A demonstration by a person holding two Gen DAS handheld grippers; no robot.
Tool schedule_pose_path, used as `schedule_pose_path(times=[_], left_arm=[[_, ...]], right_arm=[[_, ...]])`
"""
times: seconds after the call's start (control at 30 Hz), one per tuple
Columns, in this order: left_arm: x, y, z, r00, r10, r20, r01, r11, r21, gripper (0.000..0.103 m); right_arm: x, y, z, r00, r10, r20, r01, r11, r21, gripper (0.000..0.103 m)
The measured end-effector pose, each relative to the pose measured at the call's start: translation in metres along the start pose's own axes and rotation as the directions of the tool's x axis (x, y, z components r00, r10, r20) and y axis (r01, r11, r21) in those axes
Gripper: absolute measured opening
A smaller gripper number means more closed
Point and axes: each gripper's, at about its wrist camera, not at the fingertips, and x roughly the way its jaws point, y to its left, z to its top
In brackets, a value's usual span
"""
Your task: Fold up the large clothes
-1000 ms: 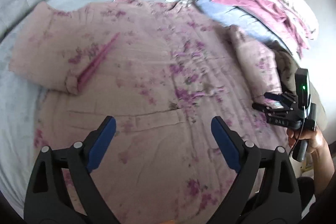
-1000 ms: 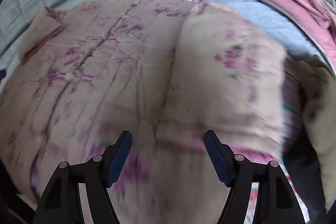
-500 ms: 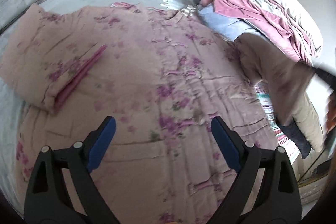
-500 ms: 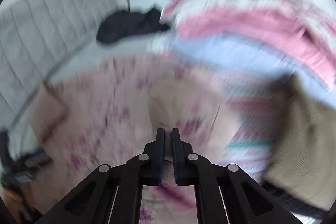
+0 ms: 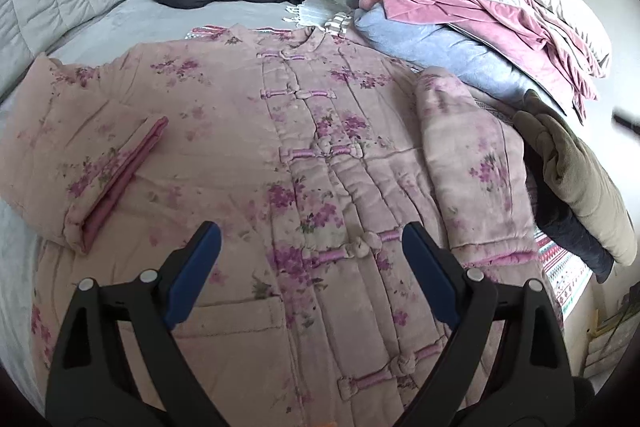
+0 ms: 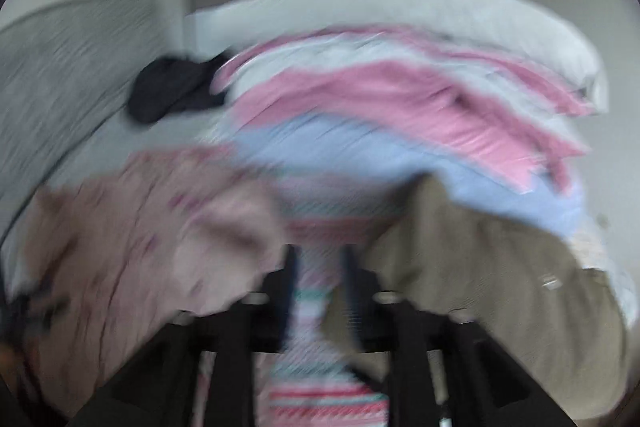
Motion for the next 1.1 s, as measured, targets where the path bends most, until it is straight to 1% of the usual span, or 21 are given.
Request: schedule_pose_path(times=[0.07, 0.1, 0.17, 0.27, 0.33, 0.4, 0.43, 0.47, 0.53, 0.57, 0.6, 0.63, 0.67, 0.7, 0.73, 0.8, 0.83, 0.9, 0.97, 1.0, 1.1], left_arm=[[0.002, 0.000, 0.001, 1.000, -0.005, -0.002, 0.005, 1.000, -0.012, 0.092], [0.002, 0.001, 0.001, 1.000, -0.006, -0.001, 0.006, 1.000, -0.016, 0.092], [0.004, 0.003, 0.000, 1.000, 0.000, 0.004, 0.000, 1.000, -0.024, 0.092], [0.007, 0.005, 0.000, 1.000, 0.012, -0.002, -0.012, 0.999, -0.030, 0.092], [0.009, 0.008, 0.000, 1.000, 0.017, -0.007, -0.017, 0.999, -0.038, 0.092], [0.009, 0.010, 0.001, 1.000, 0.014, -0.009, -0.015, 0.999, -0.046, 0.092], [0.009, 0.011, 0.002, 1.000, 0.012, -0.009, -0.012, 0.999, -0.049, 0.092], [0.009, 0.012, 0.003, 1.000, 0.009, -0.009, -0.010, 0.999, -0.053, 0.092], [0.009, 0.013, 0.003, 1.000, 0.006, -0.007, -0.006, 0.998, -0.057, 0.092], [0.009, 0.013, 0.004, 1.000, 0.006, -0.007, -0.006, 0.998, -0.058, 0.092], [0.009, 0.013, 0.004, 1.000, 0.005, -0.009, -0.005, 0.998, -0.062, 0.092], [0.009, 0.014, 0.005, 1.000, 0.000, -0.011, -0.001, 0.998, -0.068, 0.092], [0.008, 0.014, 0.006, 1.000, -0.002, -0.010, 0.001, 0.997, -0.072, 0.092], [0.008, 0.015, 0.006, 1.000, -0.002, -0.008, 0.001, 0.997, -0.080, 0.092], [0.007, 0.017, 0.007, 1.000, -0.001, -0.005, 0.001, 0.996, -0.092, 0.092], [0.006, 0.018, 0.008, 1.000, -0.005, -0.003, 0.005, 0.995, -0.101, 0.092], [0.005, 0.019, 0.008, 1.000, -0.006, 0.001, 0.006, 0.995, -0.101, 0.092], [0.005, 0.018, 0.009, 1.000, -0.001, 0.004, 0.002, 0.995, -0.096, 0.092], [0.005, 0.018, 0.009, 1.000, 0.004, 0.006, -0.003, 0.996, -0.092, 0.092], [0.005, 0.018, 0.009, 1.000, 0.004, 0.006, -0.004, 0.996, -0.091, 0.092], [0.006, 0.017, 0.009, 1.000, 0.010, 0.003, -0.010, 0.996, -0.087, 0.092]], right_arm=[[0.022, 0.037, -0.027, 0.995, 0.088, -0.038, -0.091, 0.993, -0.070, 0.059], [0.026, 0.047, -0.036, 0.992, 0.111, -0.055, -0.116, 0.989, -0.088, 0.059], [0.055, 0.082, -0.054, 0.976, 0.181, -0.120, -0.197, 0.971, -0.139, 0.059], [0.084, 0.131, -0.078, 0.952, 0.231, -0.201, -0.273, 0.937, -0.217, 0.059], [0.106, 0.153, -0.089, 0.938, 0.236, -0.256, -0.302, 0.917, -0.262, 0.061], [0.135, 0.172, -0.108, 0.922, 0.208, -0.326, -0.310, 0.901, -0.303, 0.062], [0.146, 0.177, -0.114, 0.922, 0.181, -0.341, -0.295, 0.899, -0.322, 0.062], [0.157, 0.183, -0.121, 0.931, 0.156, -0.330, -0.275, 0.894, -0.352, 0.065], [0.164, 0.186, -0.123, 0.945, 0.160, -0.284, -0.264, 0.886, -0.381, 0.067], [0.167, 0.186, -0.120, 0.945, 0.161, -0.284, -0.266, 0.884, -0.384, 0.061], [0.168, 0.183, -0.114, 0.951, 0.137, -0.278, -0.238, 0.898, -0.369, 0.028], [0.170, 0.178, -0.107, 0.954, 0.099, -0.282, -0.198, 0.916, -0.348, 0.022], [0.168, 0.169, -0.094, 0.949, 0.121, -0.290, -0.207, 0.935, -0.288, 0.021], [0.162, 0.159, -0.082, 0.951, 0.127, -0.281, -0.204, 0.943, -0.262, 0.020], [0.148, 0.149, -0.065, 0.966, 0.110, -0.233, -0.168, 0.954, -0.248, 0.020], [0.118, 0.126, -0.036, 0.986, 0.082, -0.146, -0.112, 0.971, -0.212, 0.019], [0.098, 0.106, -0.015, 0.992, 0.077, -0.097, -0.093, 0.981, -0.168, 0.019], [0.068, 0.075, 0.015, 1.000, 0.021, -0.017, -0.023, 0.992, -0.124, 0.019], [0.034, 0.038, 0.049, 0.994, -0.091, 0.062, 0.096, 0.992, -0.078, 0.019], [0.026, 0.024, 0.058, 0.990, -0.122, 0.073, 0.126, 0.990, -0.056, 0.019], [0.002, -0.032, 0.094, 0.958, -0.258, 0.121, 0.256, 0.966, 0.034, 0.018]])
